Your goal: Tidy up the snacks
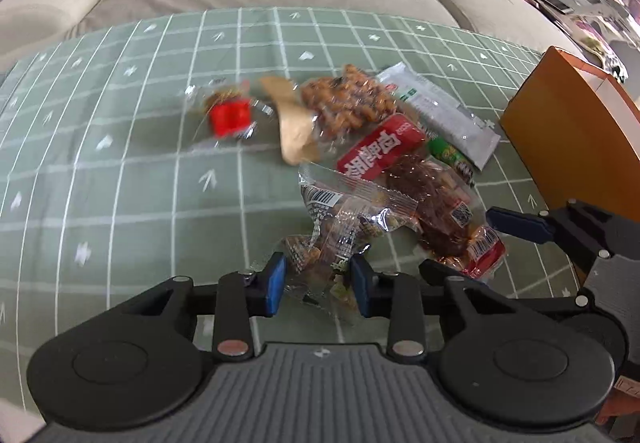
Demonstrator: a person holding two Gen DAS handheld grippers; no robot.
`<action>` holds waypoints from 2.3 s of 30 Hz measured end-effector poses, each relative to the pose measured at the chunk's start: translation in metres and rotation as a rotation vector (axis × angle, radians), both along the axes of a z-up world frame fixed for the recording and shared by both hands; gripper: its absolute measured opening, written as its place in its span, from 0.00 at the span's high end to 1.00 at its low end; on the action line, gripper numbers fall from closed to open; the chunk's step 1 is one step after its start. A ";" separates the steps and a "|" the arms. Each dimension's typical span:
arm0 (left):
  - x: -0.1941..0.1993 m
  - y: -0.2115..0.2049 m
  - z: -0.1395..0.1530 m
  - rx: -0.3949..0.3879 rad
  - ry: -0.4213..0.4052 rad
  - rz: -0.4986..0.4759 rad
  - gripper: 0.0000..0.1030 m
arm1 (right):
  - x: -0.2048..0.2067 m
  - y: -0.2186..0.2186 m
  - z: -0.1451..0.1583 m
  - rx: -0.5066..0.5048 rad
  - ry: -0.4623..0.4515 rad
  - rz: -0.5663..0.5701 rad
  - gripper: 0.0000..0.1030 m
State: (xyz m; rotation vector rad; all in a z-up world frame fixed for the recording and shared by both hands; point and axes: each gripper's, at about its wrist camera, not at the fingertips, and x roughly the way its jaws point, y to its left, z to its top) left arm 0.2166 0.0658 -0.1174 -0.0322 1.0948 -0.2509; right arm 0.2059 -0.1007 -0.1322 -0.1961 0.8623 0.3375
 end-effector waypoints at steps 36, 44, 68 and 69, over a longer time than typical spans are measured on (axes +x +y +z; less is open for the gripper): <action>-0.027 -0.020 -0.014 0.099 -0.095 -0.193 0.44 | -0.042 0.015 -0.004 0.028 -0.028 0.042 0.49; -0.036 -0.017 -0.011 0.077 -0.085 -0.081 0.56 | -0.044 0.023 0.002 -0.036 -0.032 0.051 0.61; -0.066 -0.011 0.024 0.052 -0.076 0.061 0.57 | -0.075 0.001 0.054 -0.022 -0.068 -0.006 1.00; -0.067 -0.013 0.025 0.053 -0.078 0.059 0.57 | -0.077 -0.002 0.055 -0.015 -0.070 -0.011 1.00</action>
